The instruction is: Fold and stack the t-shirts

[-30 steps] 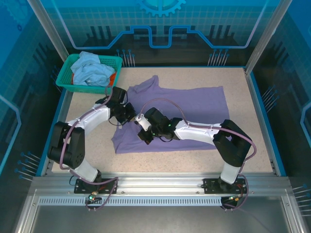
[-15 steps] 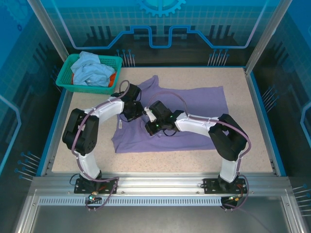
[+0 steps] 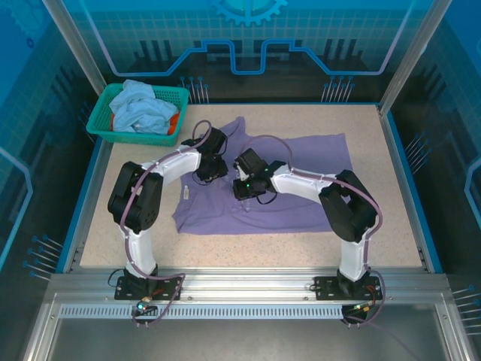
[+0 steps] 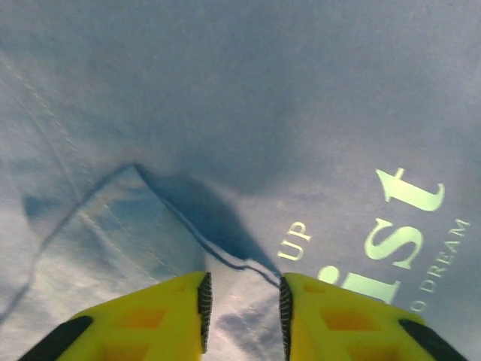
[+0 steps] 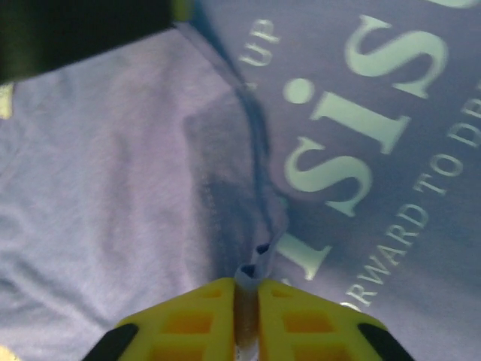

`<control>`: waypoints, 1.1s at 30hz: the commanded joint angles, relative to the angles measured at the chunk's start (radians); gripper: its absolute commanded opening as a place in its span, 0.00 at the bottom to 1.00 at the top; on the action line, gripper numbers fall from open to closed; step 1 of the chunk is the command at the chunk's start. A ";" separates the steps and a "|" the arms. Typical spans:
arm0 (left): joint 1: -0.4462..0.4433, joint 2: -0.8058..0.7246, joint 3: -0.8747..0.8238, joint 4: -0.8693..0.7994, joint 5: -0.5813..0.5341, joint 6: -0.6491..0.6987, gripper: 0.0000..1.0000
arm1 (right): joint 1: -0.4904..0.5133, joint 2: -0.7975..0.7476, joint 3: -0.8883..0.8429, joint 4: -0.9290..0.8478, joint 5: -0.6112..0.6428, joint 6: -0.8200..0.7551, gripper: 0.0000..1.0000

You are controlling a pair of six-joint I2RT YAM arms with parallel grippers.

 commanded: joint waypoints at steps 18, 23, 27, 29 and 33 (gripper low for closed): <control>-0.091 -0.595 -0.474 0.065 -0.007 -0.050 0.38 | -0.176 -0.379 -0.274 -0.010 -0.074 0.258 0.55; -0.142 -0.518 -0.541 0.105 -0.020 -0.079 0.39 | -0.025 -0.378 -0.387 0.036 -0.111 0.270 0.46; -0.145 -0.474 -0.621 0.108 -0.093 -0.139 0.43 | 0.029 -0.328 -0.418 0.078 -0.098 0.317 0.42; -0.146 -0.469 -0.665 0.108 -0.084 -0.172 0.44 | 0.029 -0.297 -0.467 0.110 -0.109 0.338 0.39; -0.159 -0.508 -0.736 0.054 -0.106 -0.242 0.48 | 0.037 -0.248 -0.495 0.068 -0.083 0.360 0.39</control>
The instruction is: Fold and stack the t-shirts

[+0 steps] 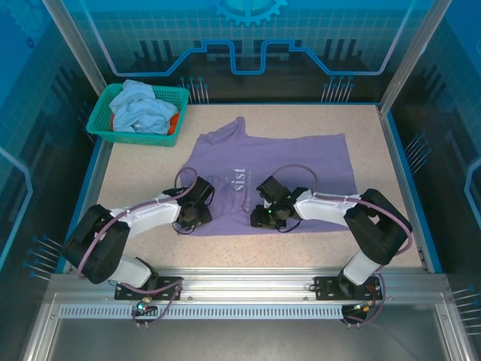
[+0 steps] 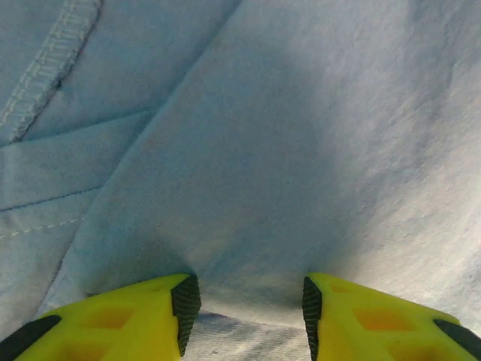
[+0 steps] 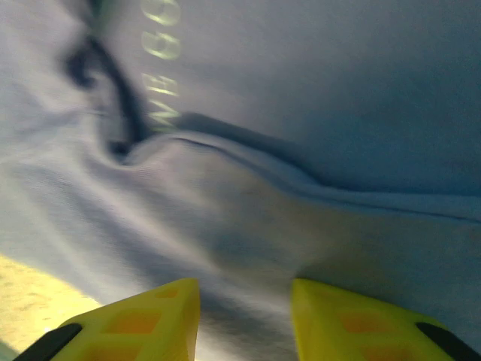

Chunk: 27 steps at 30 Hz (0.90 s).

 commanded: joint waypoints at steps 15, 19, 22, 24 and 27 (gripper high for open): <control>-0.042 -0.433 -0.174 -0.290 -0.095 -0.204 0.47 | 0.230 -0.109 -0.114 -0.099 0.120 0.221 0.53; -0.043 -0.396 -0.024 -0.214 -0.006 -0.047 0.39 | 0.191 -0.209 -0.036 -0.214 0.181 0.179 0.59; -0.059 -0.274 0.085 -0.134 0.124 0.049 0.23 | 0.105 -0.307 -0.042 -0.243 0.184 0.156 0.60; -0.094 -0.196 0.144 -0.108 0.143 0.080 0.14 | 0.027 -0.366 -0.066 -0.242 0.151 0.142 0.61; -0.143 -0.064 0.216 -0.063 0.178 0.112 0.11 | -0.101 -0.430 -0.078 -0.267 0.104 0.093 0.59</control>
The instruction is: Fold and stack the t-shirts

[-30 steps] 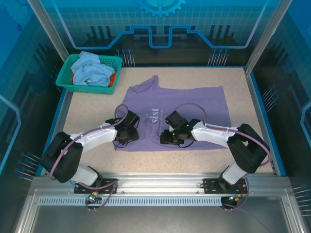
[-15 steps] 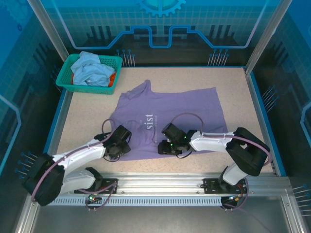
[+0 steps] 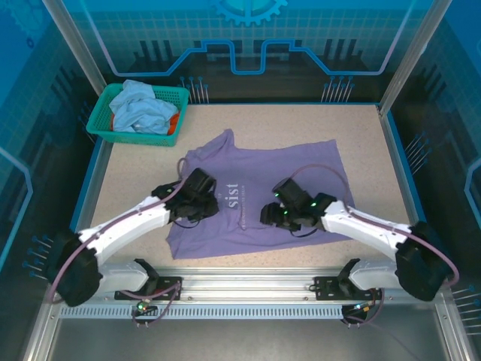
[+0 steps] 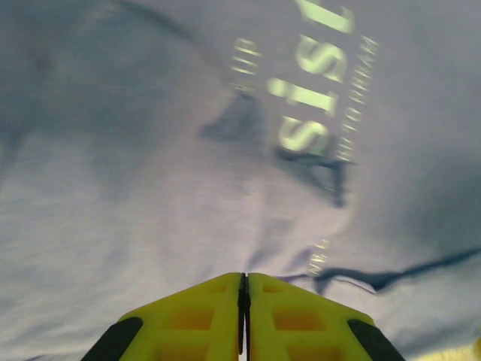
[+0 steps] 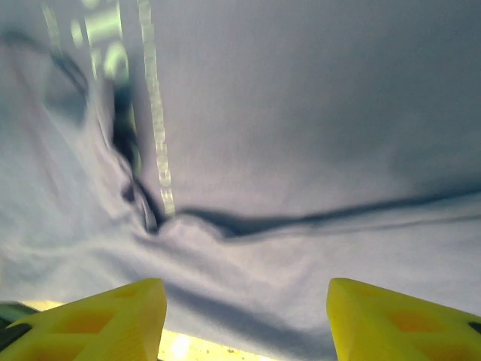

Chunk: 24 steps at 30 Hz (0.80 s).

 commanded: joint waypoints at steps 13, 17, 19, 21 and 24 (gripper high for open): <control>-0.060 0.618 0.375 -0.007 -0.003 0.101 0.10 | -0.456 -0.075 -0.052 -0.102 -0.210 -0.241 0.58; -0.061 0.639 0.408 -0.026 -0.016 0.096 0.20 | -0.531 -0.115 -0.053 -0.107 -0.229 -0.245 0.60; -0.059 0.592 0.419 -0.042 -0.036 0.103 0.36 | -0.561 -0.141 -0.043 -0.109 -0.211 -0.237 0.62; -0.054 0.546 0.467 -0.091 -0.067 0.126 0.50 | -0.582 -0.153 -0.022 -0.109 -0.176 -0.226 0.66; 0.000 0.490 0.561 -0.158 -0.071 0.160 0.59 | -0.611 -0.130 0.024 -0.094 -0.120 -0.197 0.74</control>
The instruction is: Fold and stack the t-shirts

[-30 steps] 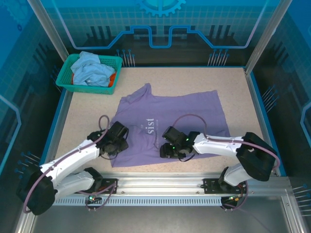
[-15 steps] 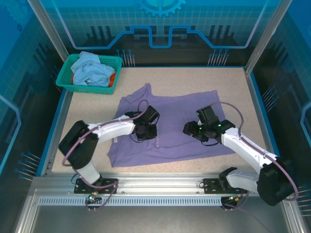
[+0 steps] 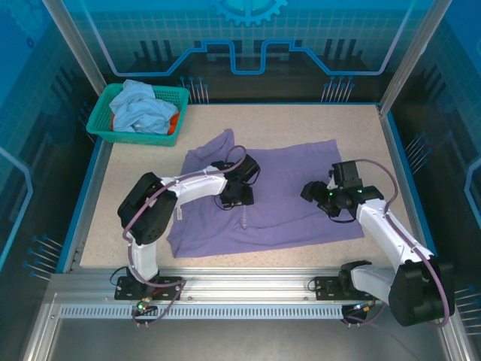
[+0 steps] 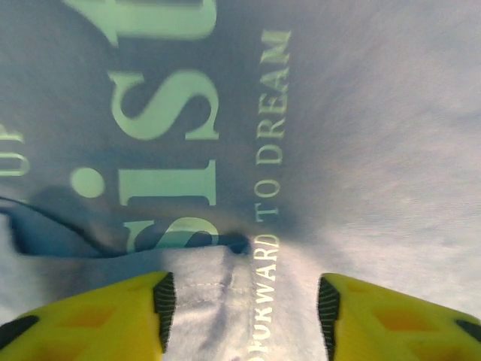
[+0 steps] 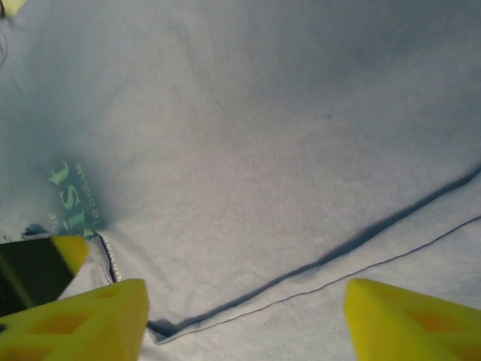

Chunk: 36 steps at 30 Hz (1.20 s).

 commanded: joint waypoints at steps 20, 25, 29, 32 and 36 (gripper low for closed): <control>0.461 0.335 0.689 -0.129 -0.061 0.298 0.58 | -0.091 0.692 0.619 0.240 0.248 0.094 0.75; 0.487 0.418 0.717 -0.103 -0.086 0.345 0.56 | -0.089 0.754 0.601 0.367 0.209 0.062 0.74; 0.512 0.454 0.714 -0.090 -0.081 0.351 0.56 | -0.095 0.796 0.599 0.387 0.169 0.028 0.72; 0.522 0.481 0.729 -0.098 -0.074 0.354 0.56 | -0.103 0.808 0.598 0.397 0.153 0.024 0.72; 0.533 0.505 0.747 -0.104 -0.063 0.357 0.57 | -0.105 0.806 0.589 0.412 0.151 0.022 0.72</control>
